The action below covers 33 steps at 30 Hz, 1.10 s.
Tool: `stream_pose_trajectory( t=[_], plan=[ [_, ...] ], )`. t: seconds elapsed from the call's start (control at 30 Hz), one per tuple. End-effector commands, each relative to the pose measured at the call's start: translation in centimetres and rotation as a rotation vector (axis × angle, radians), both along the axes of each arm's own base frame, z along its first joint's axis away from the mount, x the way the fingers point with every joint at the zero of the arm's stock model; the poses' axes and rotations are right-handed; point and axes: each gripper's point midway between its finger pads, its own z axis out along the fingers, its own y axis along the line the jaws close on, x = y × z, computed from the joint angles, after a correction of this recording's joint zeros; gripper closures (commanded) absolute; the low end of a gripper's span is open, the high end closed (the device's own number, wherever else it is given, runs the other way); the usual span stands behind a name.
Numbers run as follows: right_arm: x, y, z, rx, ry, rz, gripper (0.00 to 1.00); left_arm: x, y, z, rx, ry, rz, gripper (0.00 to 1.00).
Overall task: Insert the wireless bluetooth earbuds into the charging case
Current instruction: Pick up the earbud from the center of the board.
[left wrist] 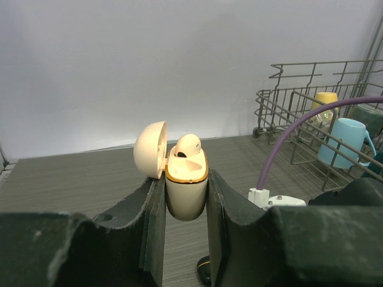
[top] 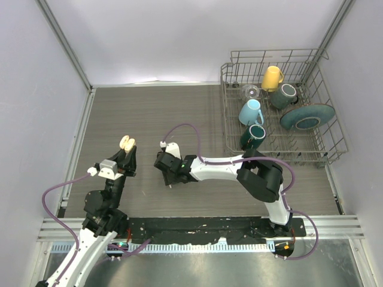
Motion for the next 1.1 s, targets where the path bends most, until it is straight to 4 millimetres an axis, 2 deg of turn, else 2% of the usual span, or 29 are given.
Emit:
stream_pose_trajectory(
  t=[0.0, 0.33, 0.5, 1.07],
  plan=[
    [-0.2, 0.4, 1.0, 0.016, 0.011, -0.011, 0.50, -0.9, 1.0, 2.1, -0.050, -0.075, 0.023, 1.00],
    [-0.6, 0.6, 0.9, 0.018, 0.034, -0.018, 0.52, -0.9, 1.1, 2.1, -0.054, -0.078, 0.031, 1.00],
    [-0.7, 1.3, 1.6, 0.041, 0.029, -0.031, 0.52, -0.9, 1.2, 2.2, -0.055, -0.079, 0.034, 1.00],
    [-0.9, 1.5, 0.8, 0.019, 0.053, -0.046, 0.52, -0.9, 1.2, 2.1, -0.055, -0.073, 0.034, 1.00]
  ],
)
